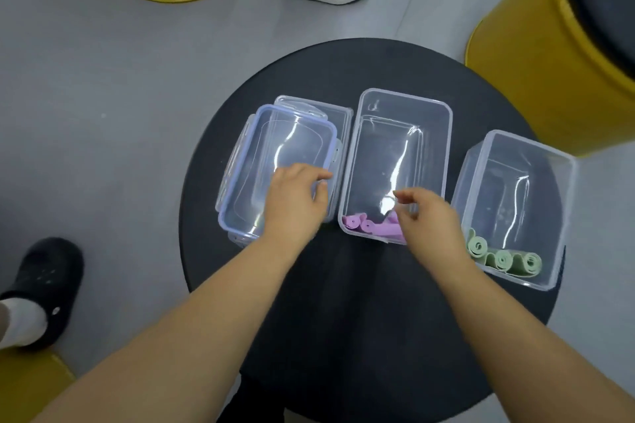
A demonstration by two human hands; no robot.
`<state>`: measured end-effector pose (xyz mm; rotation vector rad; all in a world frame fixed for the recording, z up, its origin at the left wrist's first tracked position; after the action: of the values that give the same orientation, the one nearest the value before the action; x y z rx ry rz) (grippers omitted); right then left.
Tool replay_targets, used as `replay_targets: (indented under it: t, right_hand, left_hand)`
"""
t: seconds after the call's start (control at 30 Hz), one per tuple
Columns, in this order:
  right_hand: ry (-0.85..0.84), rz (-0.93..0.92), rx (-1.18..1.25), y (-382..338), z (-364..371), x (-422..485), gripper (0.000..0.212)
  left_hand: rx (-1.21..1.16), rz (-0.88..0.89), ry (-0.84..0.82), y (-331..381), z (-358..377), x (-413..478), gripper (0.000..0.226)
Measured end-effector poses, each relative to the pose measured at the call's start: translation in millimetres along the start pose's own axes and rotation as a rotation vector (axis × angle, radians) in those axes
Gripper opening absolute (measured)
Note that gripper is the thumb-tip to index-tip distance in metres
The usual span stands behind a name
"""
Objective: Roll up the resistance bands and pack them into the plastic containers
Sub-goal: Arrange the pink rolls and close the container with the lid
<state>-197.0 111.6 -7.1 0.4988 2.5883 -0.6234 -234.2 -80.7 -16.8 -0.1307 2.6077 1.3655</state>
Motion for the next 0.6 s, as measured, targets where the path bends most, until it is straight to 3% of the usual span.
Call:
replay_targets:
  t: [0.13, 0.2, 0.3, 0.43, 0.6]
  right_hand:
    - [-0.266, -0.062, -0.625, 29, -2, 43, 0.030]
    - [-0.367, -0.128, -0.815, 25, 8, 52, 0.023]
    - [-0.392, -0.172, -0.856, 14, 23, 55, 0.007]
    - [-0.372, -0.177, -0.815, 6, 30, 56, 0.013]
    - [-0.419, -0.143, -0.800, 5, 37, 57, 0.007]
  left_hand:
    - [0.083, 0.181, -0.197, 38, 53, -5, 0.021]
    - [0.086, 0.196, -0.190, 42, 64, -5, 0.021]
    - [0.070, 0.153, -0.128, 37, 66, -4, 0.021]
    - [0.112, 0.151, -0.171, 32, 70, -5, 0.022]
    - [0.129, 0.156, -0.183, 25, 68, -4, 0.024]
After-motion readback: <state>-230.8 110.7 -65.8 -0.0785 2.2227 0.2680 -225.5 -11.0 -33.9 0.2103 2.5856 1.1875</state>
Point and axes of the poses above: each hand's wrist, its own x-axis towards the middle knuckle, its own z-axis out of the palm, y = z × x, the point moved 7 cm from there along x, towards the middle knuckle, and after that the axes turned 13 degrees about -x, right-handed, at the moved point
